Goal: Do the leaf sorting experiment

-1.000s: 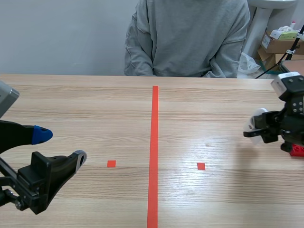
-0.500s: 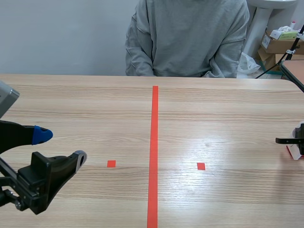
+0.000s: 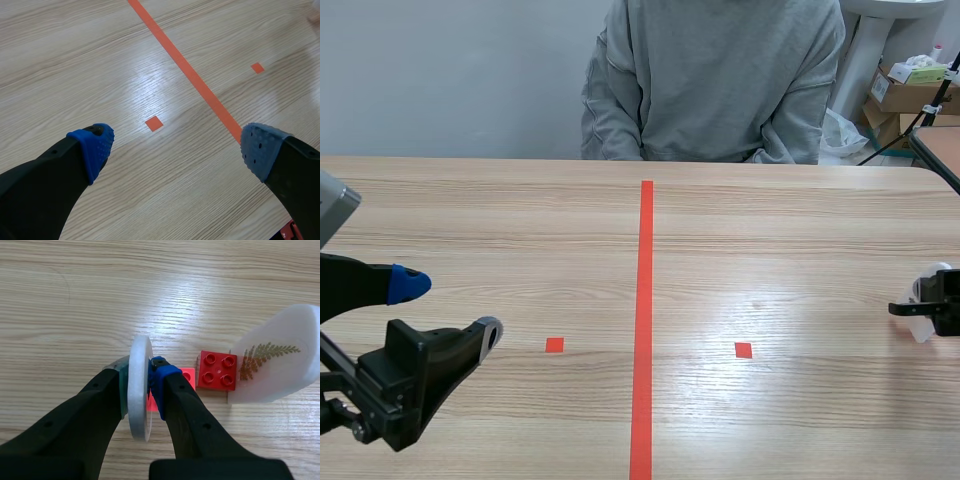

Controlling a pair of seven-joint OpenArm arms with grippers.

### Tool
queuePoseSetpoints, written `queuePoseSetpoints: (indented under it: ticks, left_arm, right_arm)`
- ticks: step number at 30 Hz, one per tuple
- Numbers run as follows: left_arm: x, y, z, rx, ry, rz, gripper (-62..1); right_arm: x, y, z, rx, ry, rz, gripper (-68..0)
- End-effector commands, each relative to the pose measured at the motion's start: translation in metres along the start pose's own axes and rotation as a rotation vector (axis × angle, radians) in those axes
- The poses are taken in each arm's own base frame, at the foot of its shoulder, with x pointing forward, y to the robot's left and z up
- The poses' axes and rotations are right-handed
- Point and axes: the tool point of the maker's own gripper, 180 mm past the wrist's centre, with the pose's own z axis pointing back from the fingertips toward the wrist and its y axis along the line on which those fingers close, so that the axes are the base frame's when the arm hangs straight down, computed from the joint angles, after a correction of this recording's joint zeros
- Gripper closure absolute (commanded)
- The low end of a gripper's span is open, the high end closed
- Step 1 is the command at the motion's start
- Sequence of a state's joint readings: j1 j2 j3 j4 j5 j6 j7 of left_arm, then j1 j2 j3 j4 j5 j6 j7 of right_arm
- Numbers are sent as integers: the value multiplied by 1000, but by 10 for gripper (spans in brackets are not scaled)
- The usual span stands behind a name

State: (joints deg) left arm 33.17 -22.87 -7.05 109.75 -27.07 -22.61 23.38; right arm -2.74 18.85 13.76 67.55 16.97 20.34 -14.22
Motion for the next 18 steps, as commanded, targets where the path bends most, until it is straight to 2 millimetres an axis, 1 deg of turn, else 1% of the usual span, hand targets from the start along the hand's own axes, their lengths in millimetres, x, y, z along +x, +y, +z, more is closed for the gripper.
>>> queuePoseSetpoints:
  ticks: [1,4,12,15,18]
  left_arm:
    - [11,-3,1,-6,-38,-3,-542]
    - [11,-3,1,-6,-38,-3,-542]
    - [11,-3,1,-6,-38,-3,-542]
    - [11,-3,1,-6,-38,-3,-542]
    - [11,-3,1,-6,-38,-3,-542]
  right_arm:
    - [10,-7,0,-19,-27,4,-52]
    - [7,-8,-1,-24,-22,-3,-99]
    - [7,-8,-1,-24,-26,-3,-184]
    - [8,-8,-1,-24,-30,-3,-265]
    - [8,-8,-1,-24,-33,-3,-367]
